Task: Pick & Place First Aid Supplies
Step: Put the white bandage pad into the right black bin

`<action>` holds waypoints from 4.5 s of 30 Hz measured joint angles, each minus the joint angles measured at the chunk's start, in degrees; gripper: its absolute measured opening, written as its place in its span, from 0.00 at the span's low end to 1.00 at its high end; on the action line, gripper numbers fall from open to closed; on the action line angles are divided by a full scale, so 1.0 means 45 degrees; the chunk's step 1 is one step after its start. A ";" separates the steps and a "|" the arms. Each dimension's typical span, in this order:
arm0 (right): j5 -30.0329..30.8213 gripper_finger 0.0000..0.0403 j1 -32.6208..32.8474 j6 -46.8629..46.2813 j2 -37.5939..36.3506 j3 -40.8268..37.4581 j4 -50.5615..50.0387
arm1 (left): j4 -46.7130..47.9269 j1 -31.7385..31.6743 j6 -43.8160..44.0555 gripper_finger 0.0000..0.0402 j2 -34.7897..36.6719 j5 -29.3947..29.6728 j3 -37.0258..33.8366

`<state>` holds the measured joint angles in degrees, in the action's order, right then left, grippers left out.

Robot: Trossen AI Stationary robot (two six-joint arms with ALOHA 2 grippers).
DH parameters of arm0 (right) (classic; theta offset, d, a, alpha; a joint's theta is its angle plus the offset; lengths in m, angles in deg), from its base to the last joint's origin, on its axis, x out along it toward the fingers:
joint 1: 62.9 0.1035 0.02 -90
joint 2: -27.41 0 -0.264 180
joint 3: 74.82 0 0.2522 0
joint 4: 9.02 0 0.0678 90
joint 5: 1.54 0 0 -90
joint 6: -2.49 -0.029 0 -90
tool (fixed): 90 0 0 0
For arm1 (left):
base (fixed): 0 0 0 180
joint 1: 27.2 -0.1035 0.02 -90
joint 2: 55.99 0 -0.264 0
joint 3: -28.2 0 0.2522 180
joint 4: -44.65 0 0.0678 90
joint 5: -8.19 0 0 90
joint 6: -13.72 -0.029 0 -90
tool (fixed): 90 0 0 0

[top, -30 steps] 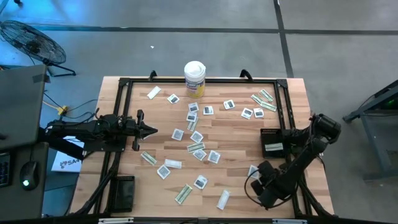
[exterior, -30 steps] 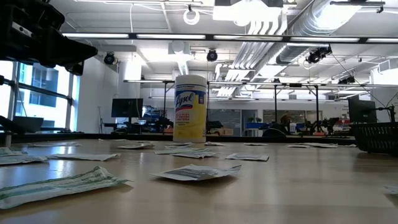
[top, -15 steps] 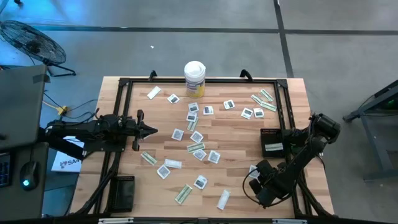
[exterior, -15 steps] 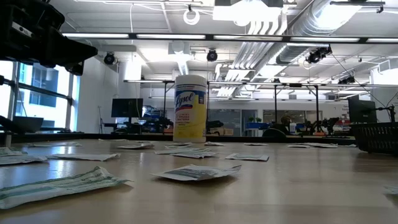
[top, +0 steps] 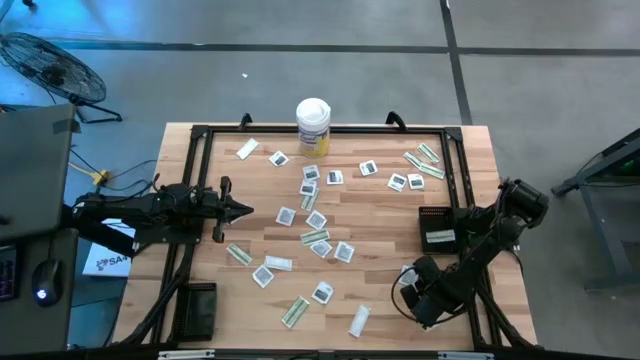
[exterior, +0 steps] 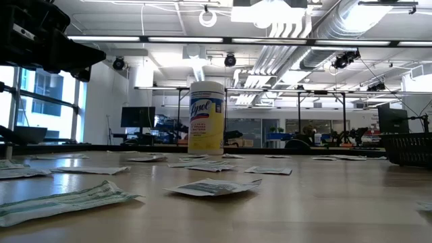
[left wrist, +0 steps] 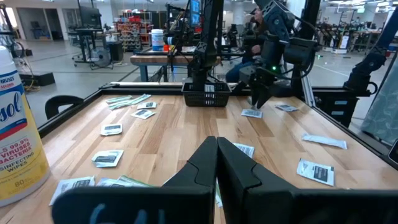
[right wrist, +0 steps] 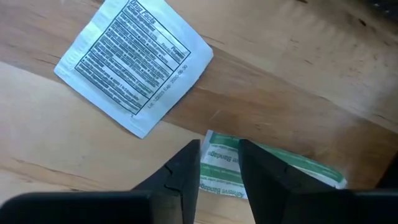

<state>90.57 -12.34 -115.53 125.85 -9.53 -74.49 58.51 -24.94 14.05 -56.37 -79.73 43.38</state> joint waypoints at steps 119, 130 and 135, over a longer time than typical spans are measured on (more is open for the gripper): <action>-0.0588 0.20 0.0335 -0.0102 -0.2446 -0.2681 0.3813 | 0.0000 0.0000 -0.0005 0.00 -0.0001 -0.0004 0.0004; -0.0626 0.20 0.0252 -0.0335 -0.2400 -0.2681 0.3588 | 0.0000 -0.0001 -0.0005 0.00 0.0000 -0.0005 0.0004; -0.0904 0.20 0.0257 -0.0085 -0.2298 -0.1862 0.1857 | 0.0001 -0.0001 -0.0004 0.00 -0.0004 -0.0010 0.0002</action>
<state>86.50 -11.18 -115.91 115.51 -17.91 -66.13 58.52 -24.94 14.04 -56.39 -79.77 43.39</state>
